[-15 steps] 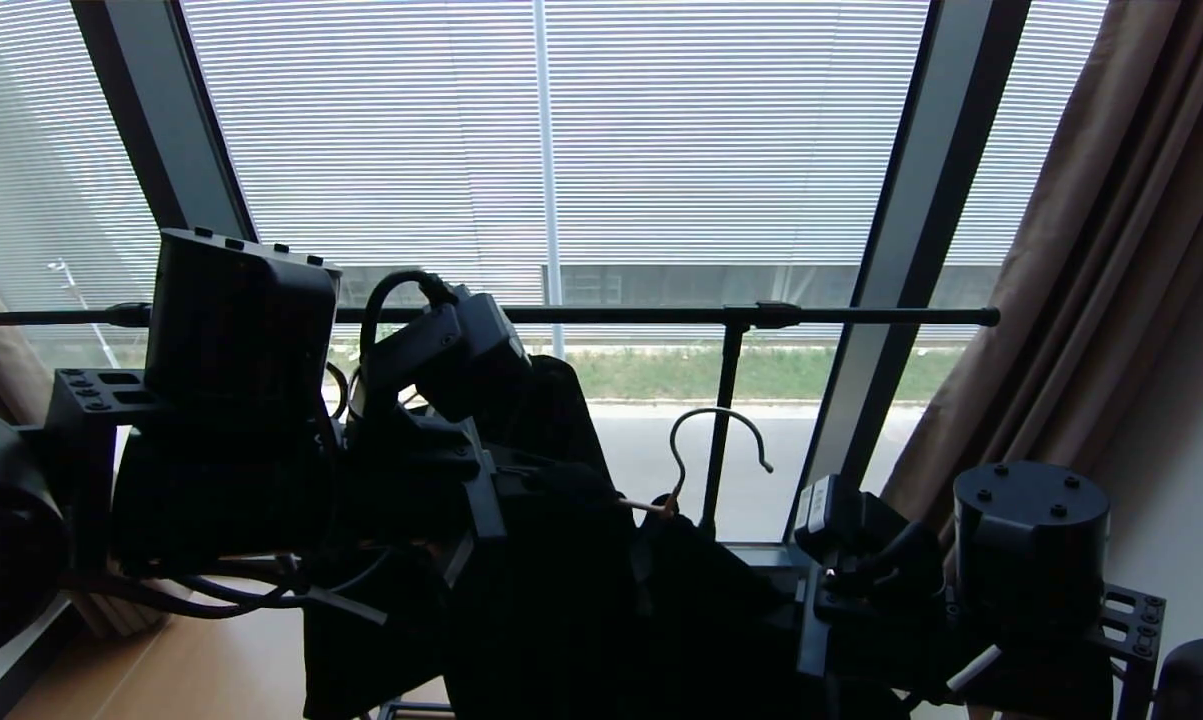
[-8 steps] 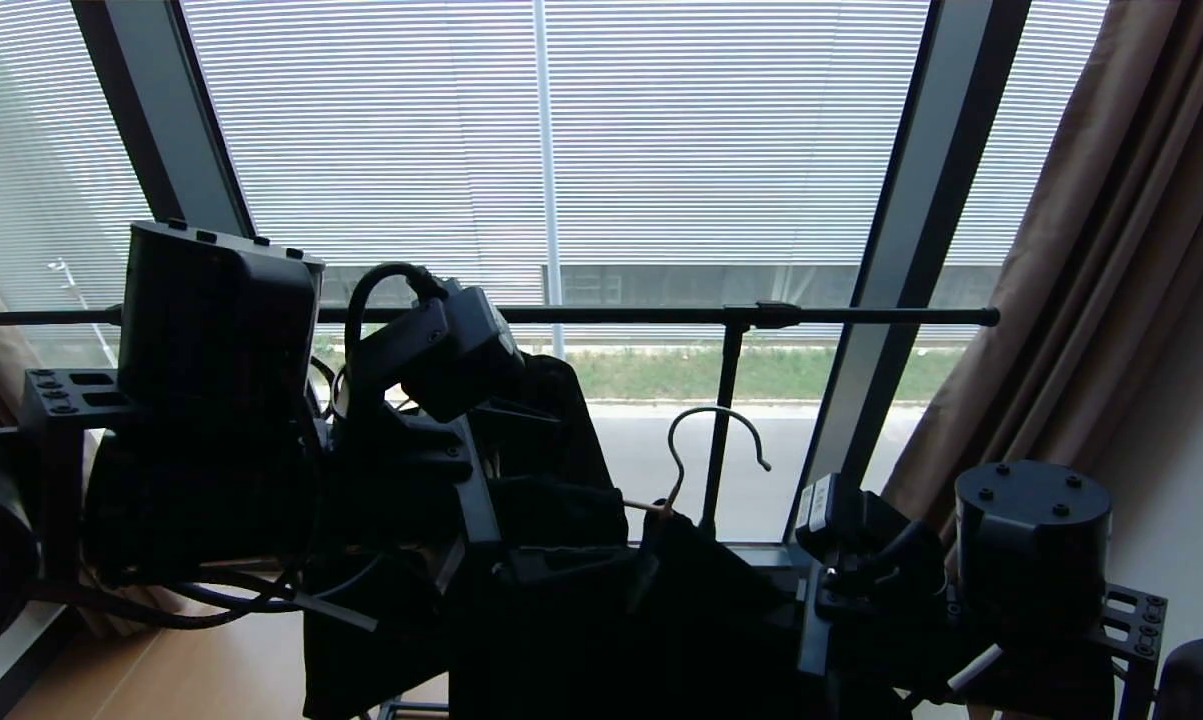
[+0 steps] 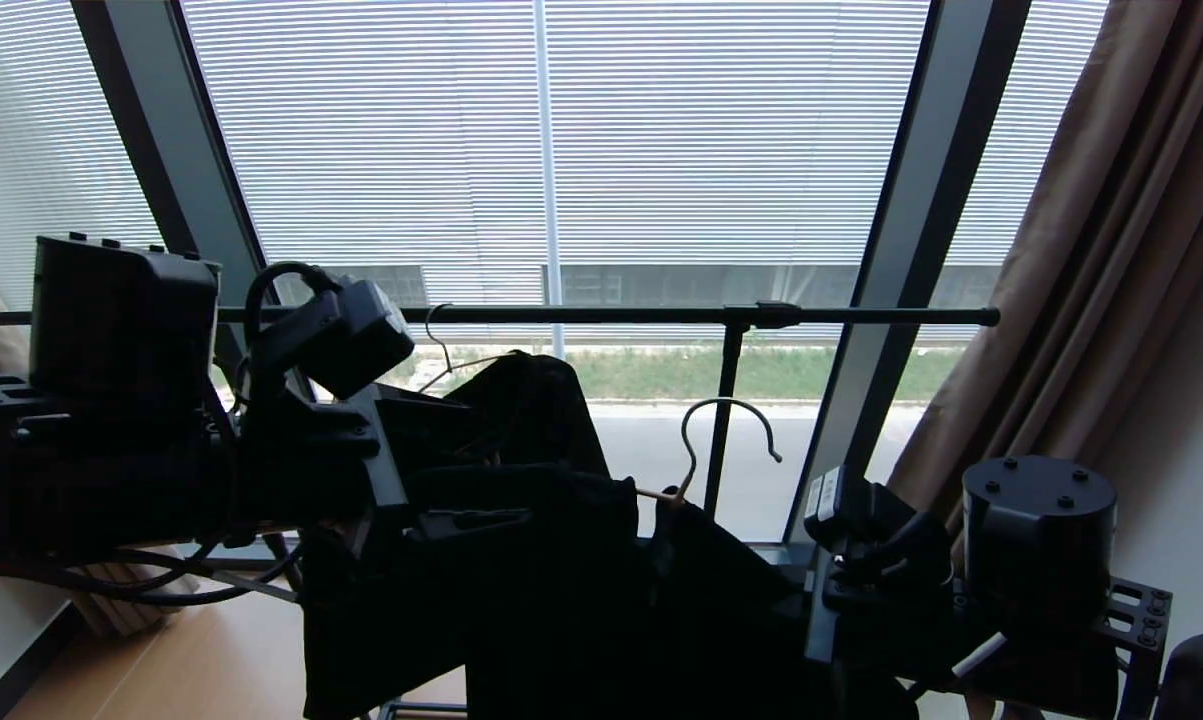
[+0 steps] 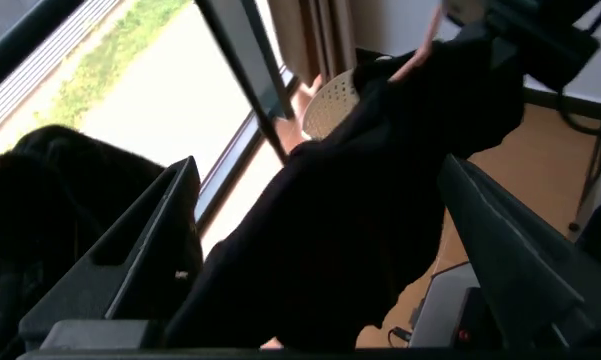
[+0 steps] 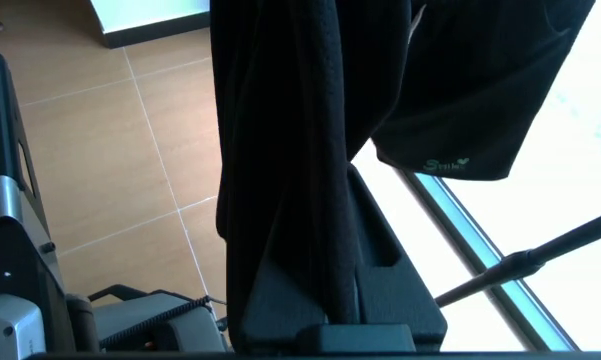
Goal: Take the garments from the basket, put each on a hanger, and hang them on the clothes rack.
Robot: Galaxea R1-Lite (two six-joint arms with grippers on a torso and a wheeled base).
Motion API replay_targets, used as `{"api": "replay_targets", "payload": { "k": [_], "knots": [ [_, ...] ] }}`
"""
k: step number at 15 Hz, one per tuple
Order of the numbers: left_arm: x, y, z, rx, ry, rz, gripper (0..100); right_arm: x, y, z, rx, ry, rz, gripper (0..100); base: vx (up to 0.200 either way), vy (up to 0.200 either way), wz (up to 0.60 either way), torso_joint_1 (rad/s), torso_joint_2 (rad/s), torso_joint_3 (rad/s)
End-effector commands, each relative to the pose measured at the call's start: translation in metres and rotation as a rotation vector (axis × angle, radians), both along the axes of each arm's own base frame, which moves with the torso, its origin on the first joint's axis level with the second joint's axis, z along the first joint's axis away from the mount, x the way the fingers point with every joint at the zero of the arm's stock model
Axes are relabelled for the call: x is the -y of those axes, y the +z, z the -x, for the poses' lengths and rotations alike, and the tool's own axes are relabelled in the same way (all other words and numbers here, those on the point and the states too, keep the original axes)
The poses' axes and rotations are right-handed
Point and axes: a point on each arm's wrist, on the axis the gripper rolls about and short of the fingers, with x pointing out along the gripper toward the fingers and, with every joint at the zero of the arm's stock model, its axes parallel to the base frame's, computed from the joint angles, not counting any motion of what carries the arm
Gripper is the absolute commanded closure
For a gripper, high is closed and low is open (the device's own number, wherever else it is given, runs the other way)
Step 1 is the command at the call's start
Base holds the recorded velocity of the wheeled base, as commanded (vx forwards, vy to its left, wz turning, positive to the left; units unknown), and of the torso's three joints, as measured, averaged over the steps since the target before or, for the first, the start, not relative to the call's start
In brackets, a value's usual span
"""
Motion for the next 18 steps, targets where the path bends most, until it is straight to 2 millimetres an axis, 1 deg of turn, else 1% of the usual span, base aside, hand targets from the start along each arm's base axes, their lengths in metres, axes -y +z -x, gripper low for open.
{"api": "replay_targets", "payload": {
  "k": [1, 2, 3, 4, 5, 6, 8, 9, 11, 12, 15, 18],
  "knots": [
    [-0.046, -0.015, -0.007, -0.052, 0.017, 0.059, 0, 0.004, 0.0, -0.003, 0.0, -0.016, 0.0, 100, 0.0, 0.0, 0.0, 0.0, 0.0, 0.0],
    [-0.062, -0.021, -0.01, -0.05, 0.016, 0.086, 0, 0.006, 0.0, -0.004, -0.002, -0.017, -0.003, 100, 0.0, 0.0, 0.0, 0.0, 0.0, 0.0],
    [-0.074, -0.025, -0.011, -0.04, 0.016, 0.11, 0, 0.008, 0.0, -0.006, -0.005, -0.016, -0.007, 100, 0.0, 0.0, 0.0, 0.0, 0.0, 0.0],
    [-0.085, -0.035, -0.011, -0.044, 0.008, 0.139, 0, 0.009, 0.0, -0.006, -0.006, -0.013, -0.012, 100, 0.0, 0.0, 0.0, 0.0, 0.0, 0.0],
    [-0.091, -0.04, -0.01, -0.038, 0.0, 0.151, 0, 0.01, 0.0, -0.007, -0.006, -0.012, -0.013, 100, 0.0, 0.0, 0.0, 0.0, 0.0, 0.0],
    [-0.1, -0.051, -0.007, -0.022, -0.016, 0.166, 0, 0.012, 0.001, -0.007, -0.009, -0.007, -0.017, 100, 0.0, 0.0, 0.0, 0.0, 0.0, 0.0],
    [-0.1, -0.051, -0.007, -0.022, -0.016, 0.166, 0, 0.012, 0.001, -0.007, -0.009, -0.007, -0.017, 100, 0.0, 0.0, 0.0, 0.0, 0.0, 0.0],
    [-0.115, -0.099, -0.015, -0.026, -0.077, 0.208, 0, 0.018, 0.002, -0.003, -0.015, 0.078, -0.065, 100, 0.0, 0.0, 0.0, 0.0, 0.0, 0.0],
    [-0.114, -0.118, -0.027, -0.006, -0.1, 0.21, 0, 0.019, 0.001, -0.002, -0.014, 0.08, -0.064, 100, 0.0, 0.0, 0.0, 0.0, 0.0, 0.0],
    [-0.113, -0.124, -0.03, -0.003, -0.105, 0.21, 0, 0.019, 0.002, -0.002, -0.013, 0.081, -0.067, 100, 0.0, 0.0, 0.0, 0.0, 0.0, 0.0],
    [-0.111, -0.129, -0.029, -0.011, -0.111, 0.212, 0, 0.02, 0.004, 0.001, -0.009, 0.083, -0.069, 100, 0.0, 0.0, 0.0, 0.0, 0.0, 0.0],
    [-0.105, -0.142, -0.036, -0.067, -0.127, 0.219, 0, 0.02, 0.003, 0.002, -0.01, 0.086, -0.069, 100, 0.0, 0.0, 0.0, 0.0, 0.0, 0.0]
  ]
}}
